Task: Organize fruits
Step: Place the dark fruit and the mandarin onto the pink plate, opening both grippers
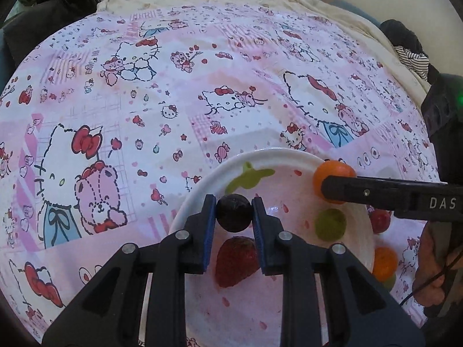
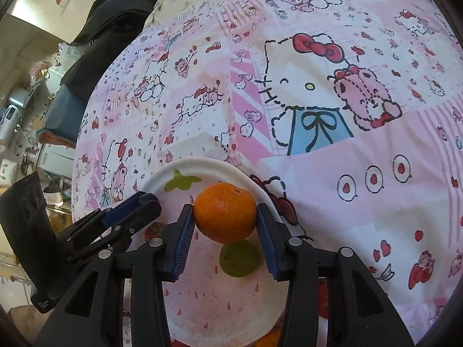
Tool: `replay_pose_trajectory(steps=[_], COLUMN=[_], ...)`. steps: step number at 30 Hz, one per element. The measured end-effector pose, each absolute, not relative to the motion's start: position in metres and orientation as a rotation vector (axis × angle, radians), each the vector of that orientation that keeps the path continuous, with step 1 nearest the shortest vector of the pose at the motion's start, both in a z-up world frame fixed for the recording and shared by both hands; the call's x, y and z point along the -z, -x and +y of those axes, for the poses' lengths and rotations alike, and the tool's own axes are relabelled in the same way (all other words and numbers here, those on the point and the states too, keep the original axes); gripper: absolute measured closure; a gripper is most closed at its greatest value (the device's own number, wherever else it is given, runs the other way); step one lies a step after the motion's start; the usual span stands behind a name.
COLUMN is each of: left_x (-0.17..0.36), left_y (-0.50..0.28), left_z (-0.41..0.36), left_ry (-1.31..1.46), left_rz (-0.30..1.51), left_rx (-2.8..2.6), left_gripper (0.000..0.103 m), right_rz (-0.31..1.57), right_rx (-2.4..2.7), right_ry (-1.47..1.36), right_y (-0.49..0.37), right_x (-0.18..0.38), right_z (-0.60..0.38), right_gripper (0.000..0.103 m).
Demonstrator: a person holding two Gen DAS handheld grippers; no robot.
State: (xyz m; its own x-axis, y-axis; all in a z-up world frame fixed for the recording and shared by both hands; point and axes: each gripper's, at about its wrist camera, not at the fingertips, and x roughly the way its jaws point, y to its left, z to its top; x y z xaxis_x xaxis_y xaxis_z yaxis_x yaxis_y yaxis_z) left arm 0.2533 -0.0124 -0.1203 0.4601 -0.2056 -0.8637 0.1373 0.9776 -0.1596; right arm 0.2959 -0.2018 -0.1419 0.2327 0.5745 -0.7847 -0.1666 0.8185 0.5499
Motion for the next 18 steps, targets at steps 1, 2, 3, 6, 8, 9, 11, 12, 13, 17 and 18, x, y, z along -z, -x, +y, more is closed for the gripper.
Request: replay_pose_trajectory(steps=[1, 2, 3, 6, 8, 9, 11, 12, 13, 17, 18], left_x=[0.12, 0.12, 0.12, 0.117, 0.111, 0.109, 0.103, 0.101, 0.098, 0.089, 0.088], left_y=[-0.254, -0.255, -0.255, -0.255, -0.253, -0.252, -0.25, -0.249, -0.247, -0.239, -0.236], left_z=[-0.012, -0.012, -0.012, -0.016, -0.016, -0.015, -0.012, -0.011, -0.01, -0.003, -0.002], left_ry=[0.071, 0.071, 0.074, 0.064, 0.055, 0.061, 0.073, 0.072, 0.068, 0.061, 0.062], left_rz=[1.074, 1.076, 1.079, 1.079, 1.066, 1.062, 1.059, 1.057, 1.05, 1.041, 1.041], left_rx=[0.211, 0.209, 0.208, 0.223, 0.21, 0.21, 0.209, 0.206, 0.203, 0.168, 0.164], left_gripper=[0.078, 0.066, 0.061, 0.046, 0.044, 0.044, 0.044, 0.044, 0.044, 0.044, 0.044], right_rz=[1.24, 1.244, 1.249, 1.247, 1.222, 1.206, 1.191, 1.191, 1.18, 1.149, 1.146], right_rx=[-0.527, -0.528, -0.528, -0.562, -0.559, -0.556, -0.555, -0.556, -0.556, -0.544, -0.544], right_ry=[-0.392, -0.398, -0.404, -0.453, -0.449, -0.447, -0.463, -0.469, -0.473, -0.486, -0.494], right_y=[-0.296, -0.297, -0.298, -0.298, -0.296, -0.296, -0.297, -0.298, -0.297, -0.293, -0.292], right_x=[0.142, 0.143, 0.143, 0.142, 0.134, 0.131, 0.125, 0.123, 0.12, 0.107, 0.105], right_z=[-0.201, -0.202, -0.202, -0.202, -0.203, -0.204, -0.208, -0.21, -0.213, -0.223, -0.225], right_gripper=[0.056, 0.056, 0.057, 0.033, 0.024, 0.024, 0.024, 0.024, 0.024, 0.024, 0.024])
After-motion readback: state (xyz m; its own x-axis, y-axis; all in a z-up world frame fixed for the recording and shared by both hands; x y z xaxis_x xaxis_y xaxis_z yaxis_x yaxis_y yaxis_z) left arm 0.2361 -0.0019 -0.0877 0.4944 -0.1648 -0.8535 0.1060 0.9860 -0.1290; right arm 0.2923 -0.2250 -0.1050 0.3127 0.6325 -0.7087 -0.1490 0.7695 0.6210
